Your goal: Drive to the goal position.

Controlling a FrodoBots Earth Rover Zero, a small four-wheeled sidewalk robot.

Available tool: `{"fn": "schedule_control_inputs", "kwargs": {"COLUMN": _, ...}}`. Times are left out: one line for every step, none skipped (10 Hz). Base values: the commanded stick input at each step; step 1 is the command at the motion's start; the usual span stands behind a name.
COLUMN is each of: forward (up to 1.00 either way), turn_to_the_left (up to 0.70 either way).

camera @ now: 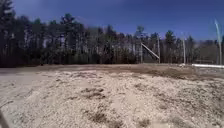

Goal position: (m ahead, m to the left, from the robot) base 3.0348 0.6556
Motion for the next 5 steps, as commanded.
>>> {"fn": "schedule_control_inputs", "kwargs": {"forward": 0.7, "turn_to_the_left": 0.0}}
{"fn": "schedule_control_inputs", "kwargs": {"forward": 0.7, "turn_to_the_left": 0.0}}
{"fn": "schedule_control_inputs", "kwargs": {"forward": 0.7, "turn_to_the_left": 0.0}}
{"fn": "schedule_control_inputs", "kwargs": {"forward": 0.7, "turn_to_the_left": 0.0}}
{"fn": "schedule_control_inputs", "kwargs": {"forward": 0.7, "turn_to_the_left": 0.0}}
